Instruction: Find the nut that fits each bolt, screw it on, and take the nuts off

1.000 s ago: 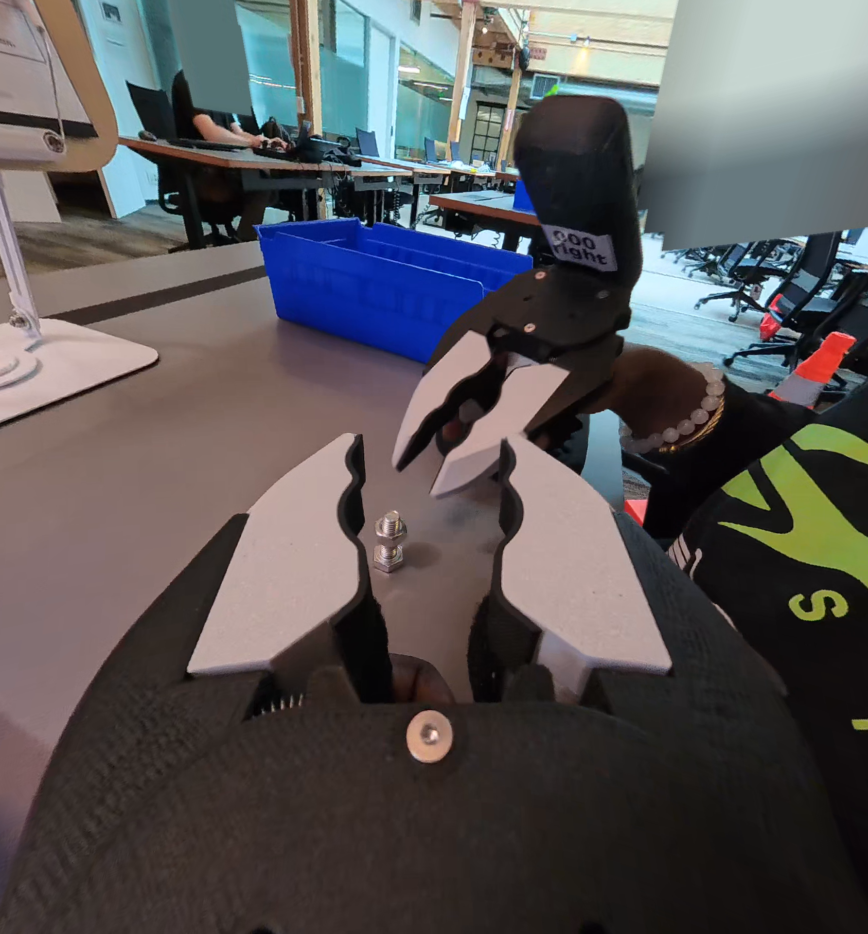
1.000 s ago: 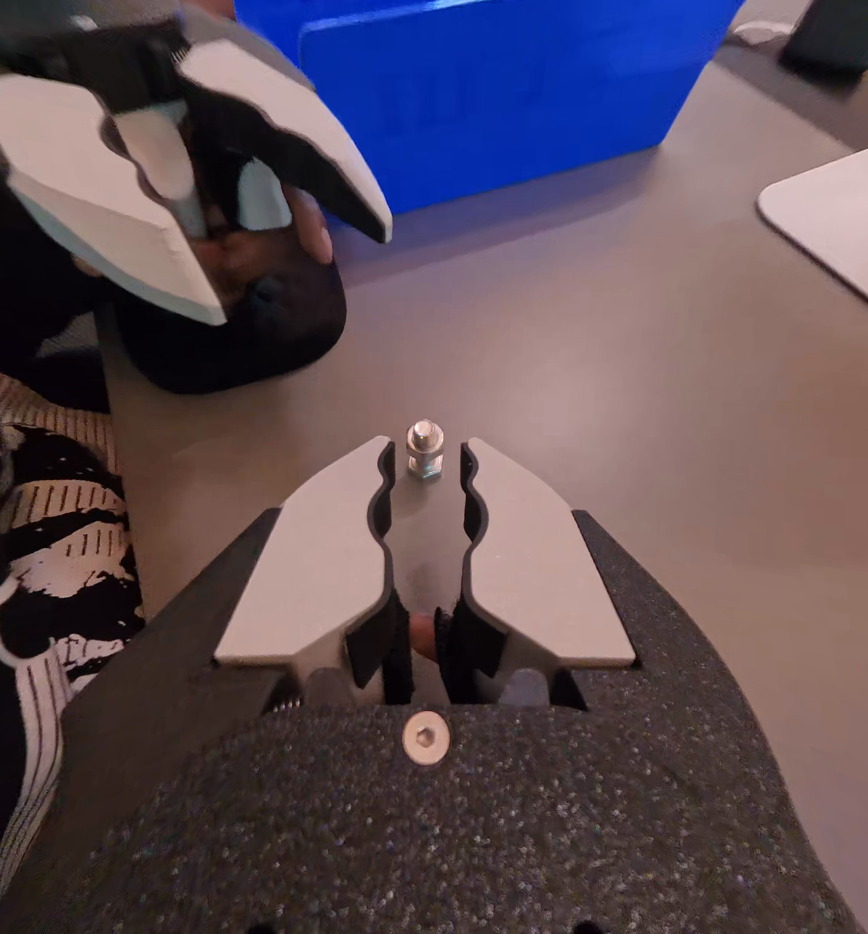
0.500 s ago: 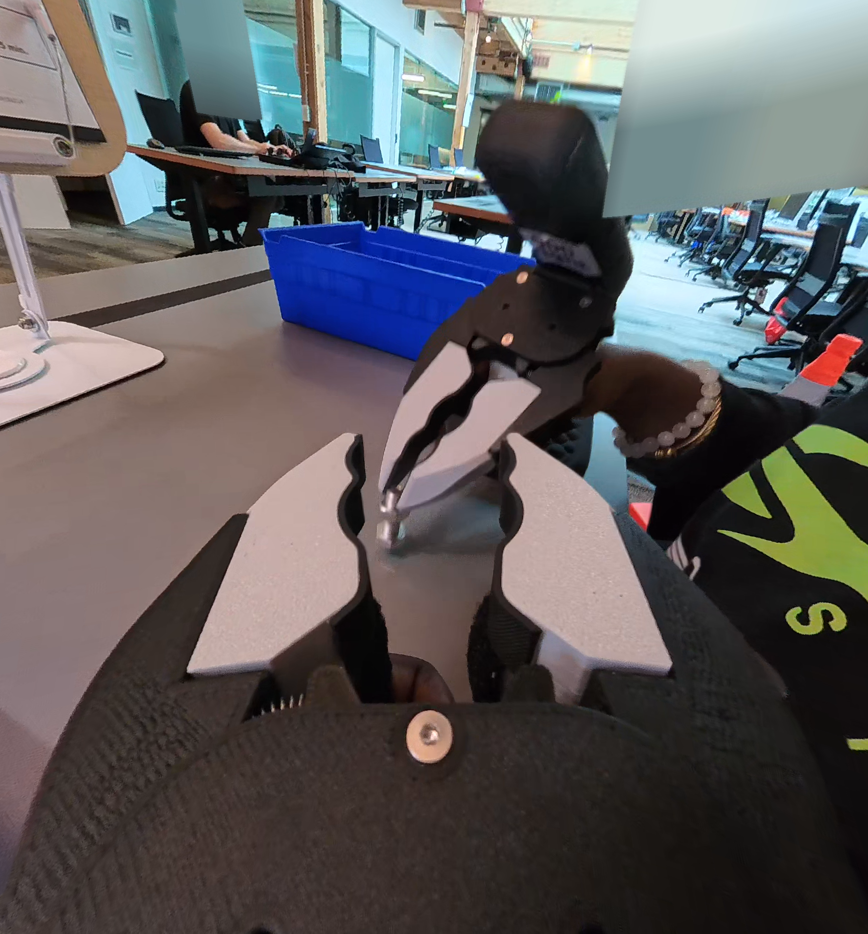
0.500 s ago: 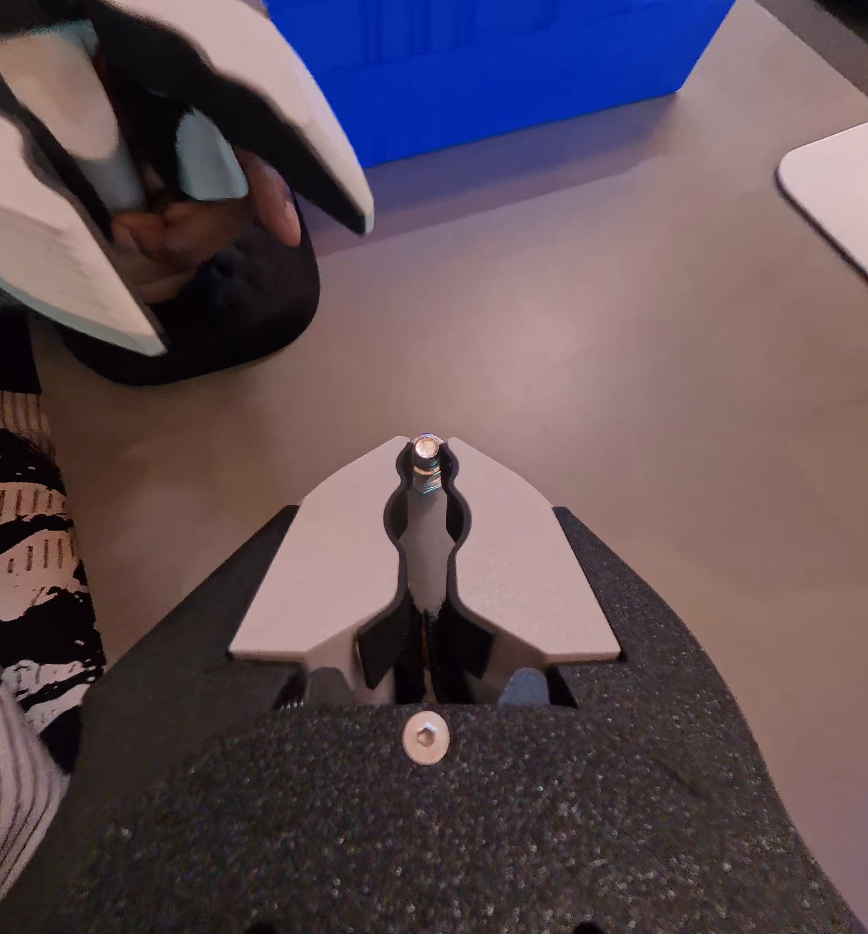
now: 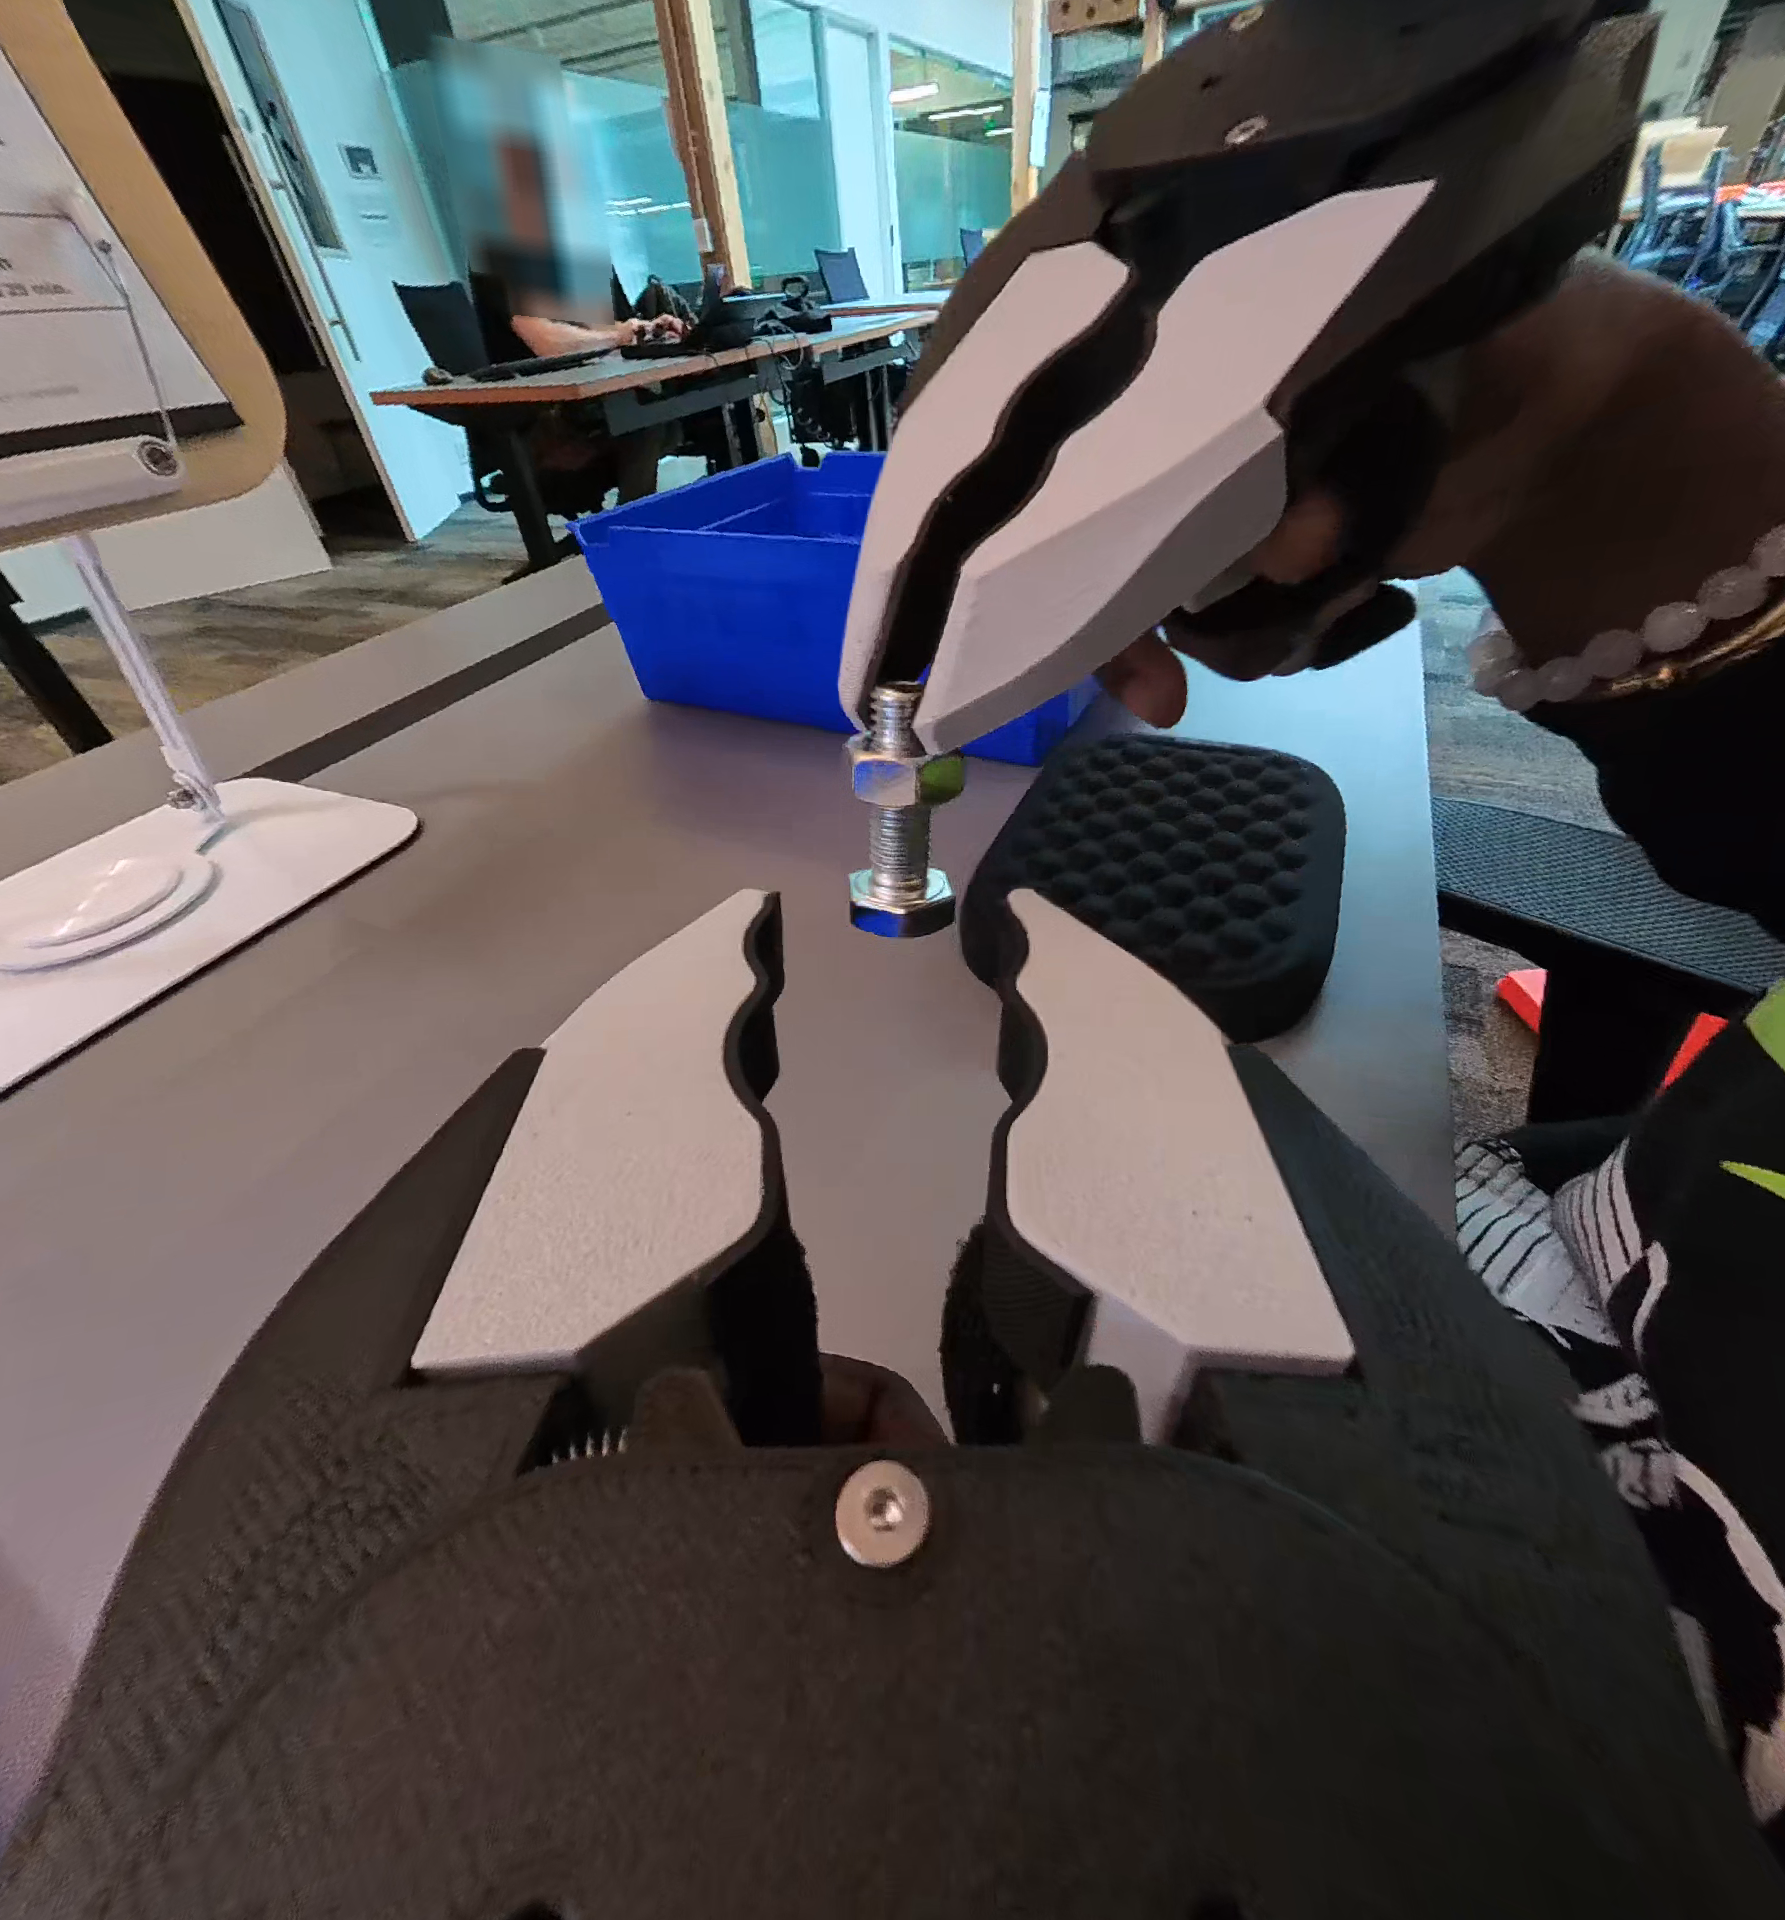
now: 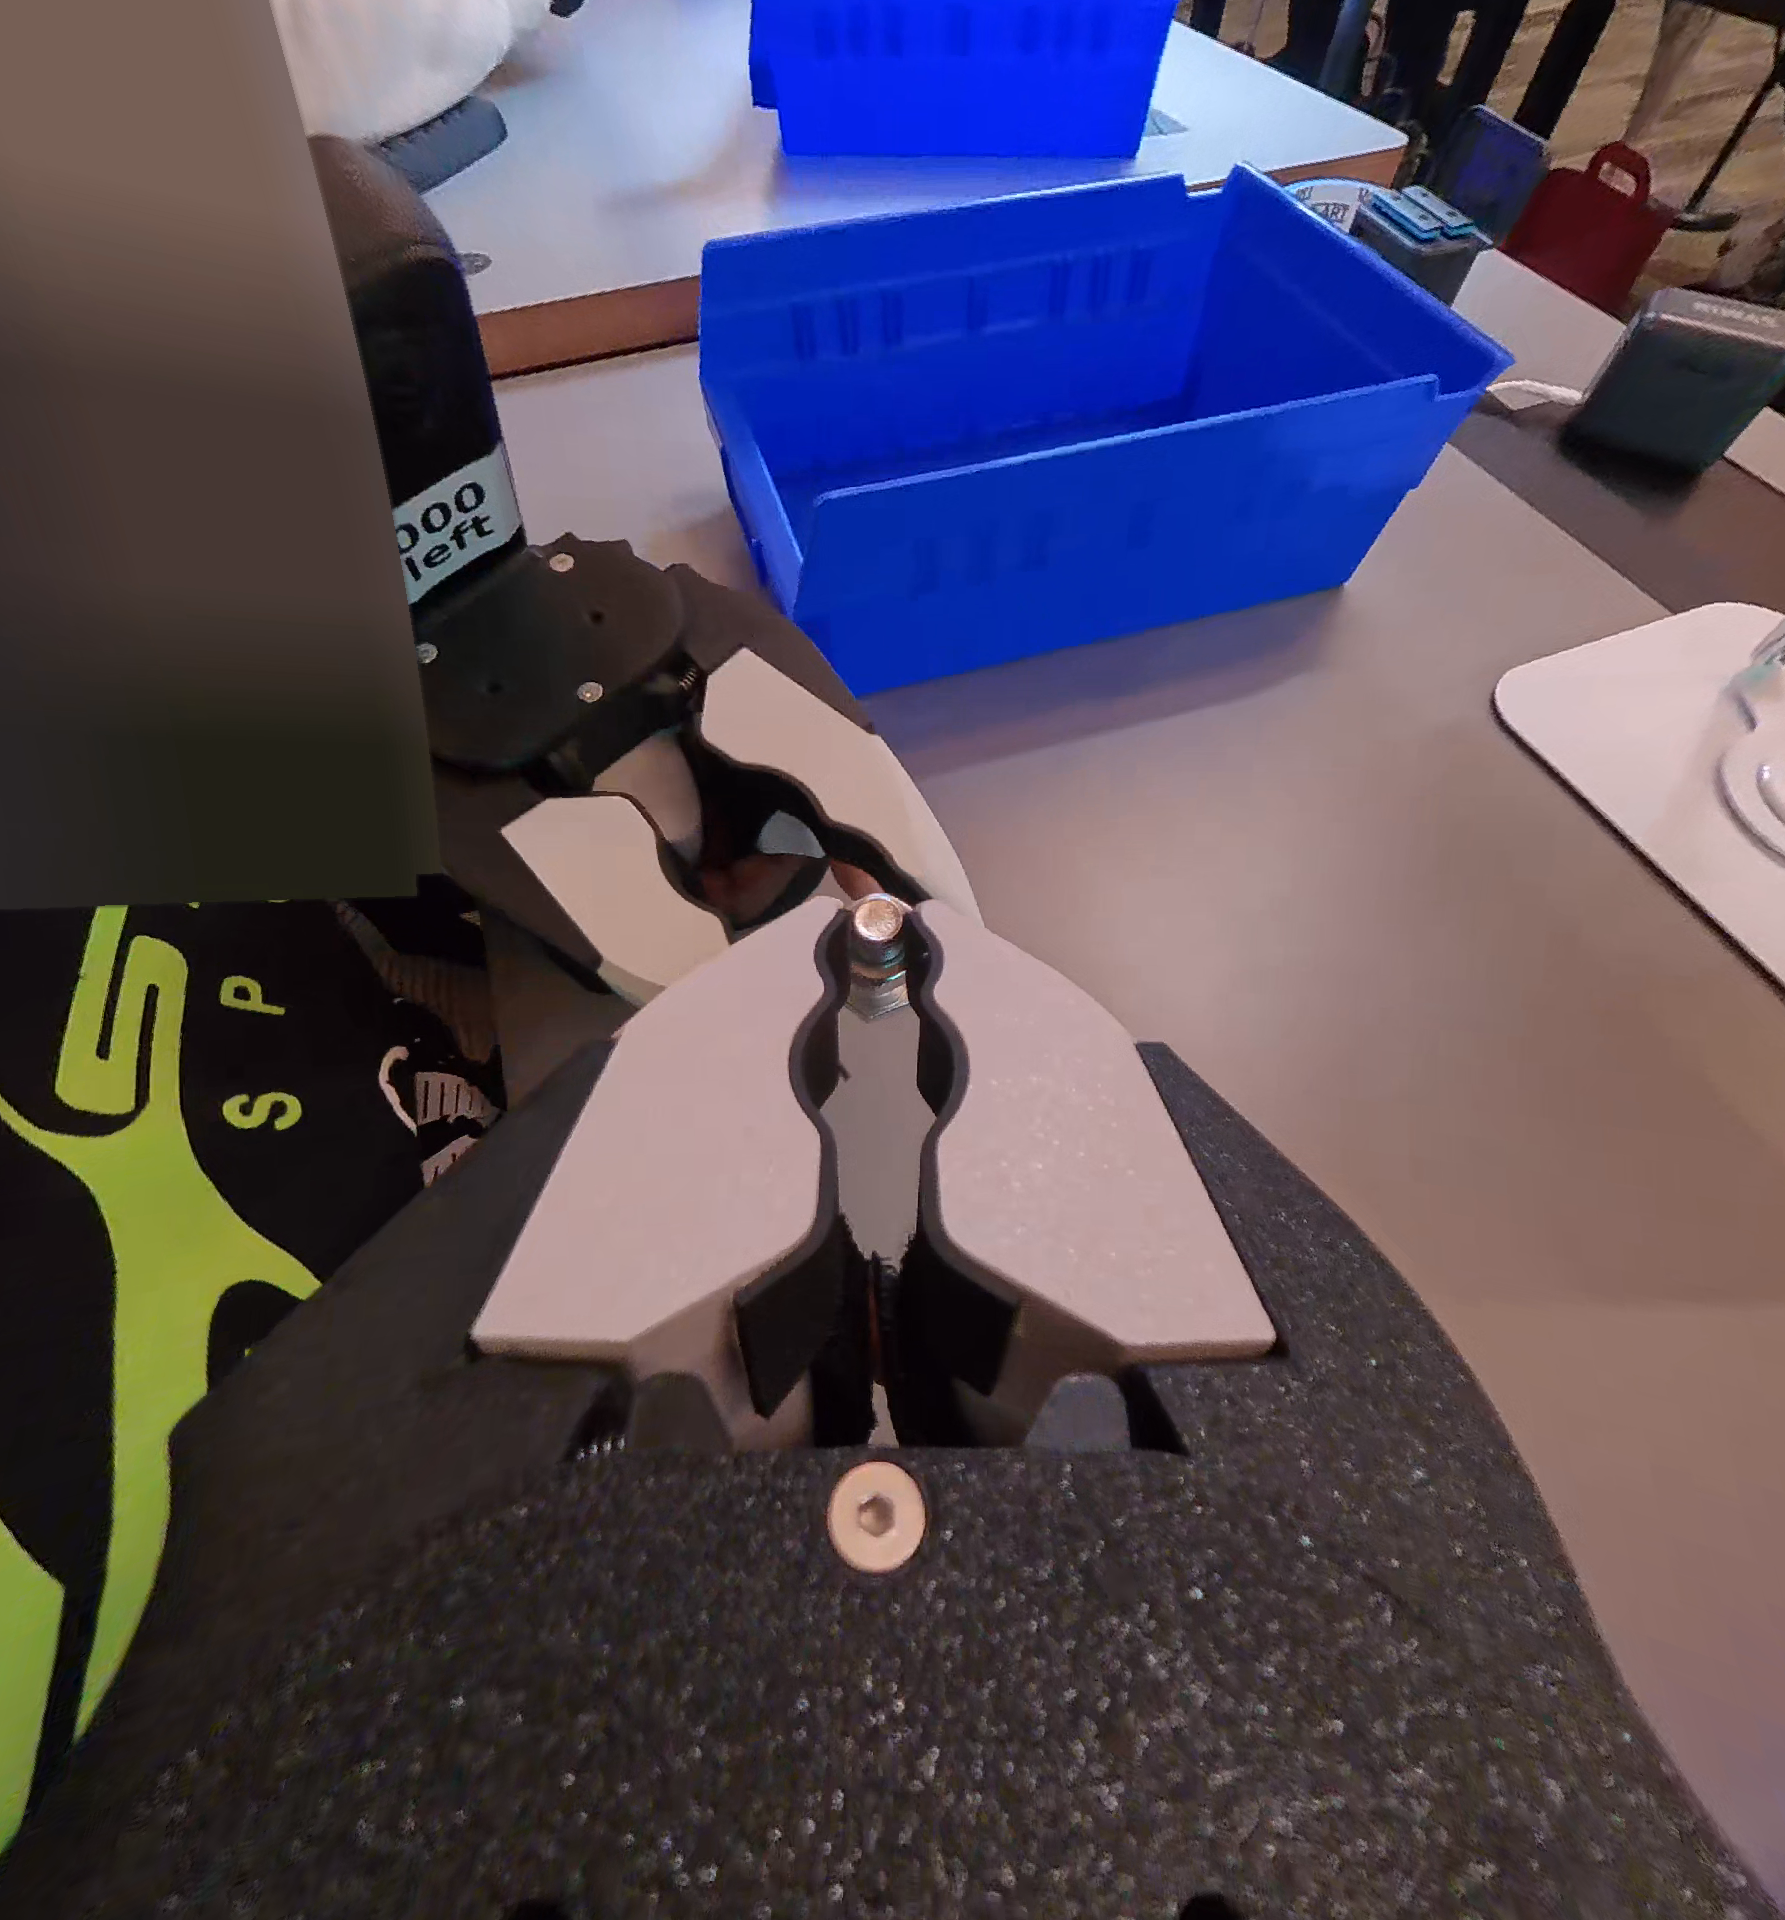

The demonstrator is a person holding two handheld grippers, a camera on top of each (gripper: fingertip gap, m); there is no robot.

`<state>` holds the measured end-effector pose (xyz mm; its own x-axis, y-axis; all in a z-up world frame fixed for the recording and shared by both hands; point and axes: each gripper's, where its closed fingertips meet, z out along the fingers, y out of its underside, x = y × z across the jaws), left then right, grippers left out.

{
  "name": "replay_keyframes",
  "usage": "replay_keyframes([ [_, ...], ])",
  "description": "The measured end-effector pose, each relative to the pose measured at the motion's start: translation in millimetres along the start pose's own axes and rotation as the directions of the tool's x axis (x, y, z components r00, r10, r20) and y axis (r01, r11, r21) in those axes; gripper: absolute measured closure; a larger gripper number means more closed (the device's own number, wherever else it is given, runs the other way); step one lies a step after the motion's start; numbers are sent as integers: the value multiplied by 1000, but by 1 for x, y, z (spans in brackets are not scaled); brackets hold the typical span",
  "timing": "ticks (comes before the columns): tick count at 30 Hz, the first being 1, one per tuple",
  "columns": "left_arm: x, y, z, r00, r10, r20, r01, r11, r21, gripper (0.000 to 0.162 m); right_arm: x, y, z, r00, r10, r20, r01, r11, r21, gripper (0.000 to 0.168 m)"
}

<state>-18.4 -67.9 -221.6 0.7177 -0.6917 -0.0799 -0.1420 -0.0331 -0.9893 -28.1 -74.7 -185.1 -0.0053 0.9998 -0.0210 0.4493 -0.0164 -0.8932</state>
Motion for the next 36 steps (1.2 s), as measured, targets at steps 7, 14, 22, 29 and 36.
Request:
replay_keyframes([
  [7, -3, 1, 3, 997, 56, 58, -56, 998, -10, 128, 3, 0, 3, 998, 61, -35, -61, 998, 12, 159],
  [14, -4, 3, 7, 996, 53, 68, -52, 999, -12, 142, 1, -2, 3, 997, 69, -33, -68, 997, 24, 159],
  [22, 6, 0, 5, 997, -47, -62, 50, 998, 48, 143, -7, -14, -1, 999, 34, 23, -38, 981, 191, 132],
  [29, 19, -3, 2, 979, -98, -177, 114, 990, 80, 143, -10, -6, 11, 995, 79, 53, -93, 916, 389, 104],
  [36, 21, -4, 1, 970, -122, -208, 144, 985, 91, 143, -3, -7, 8, 994, 98, 48, -110, 889, 445, 119],
])
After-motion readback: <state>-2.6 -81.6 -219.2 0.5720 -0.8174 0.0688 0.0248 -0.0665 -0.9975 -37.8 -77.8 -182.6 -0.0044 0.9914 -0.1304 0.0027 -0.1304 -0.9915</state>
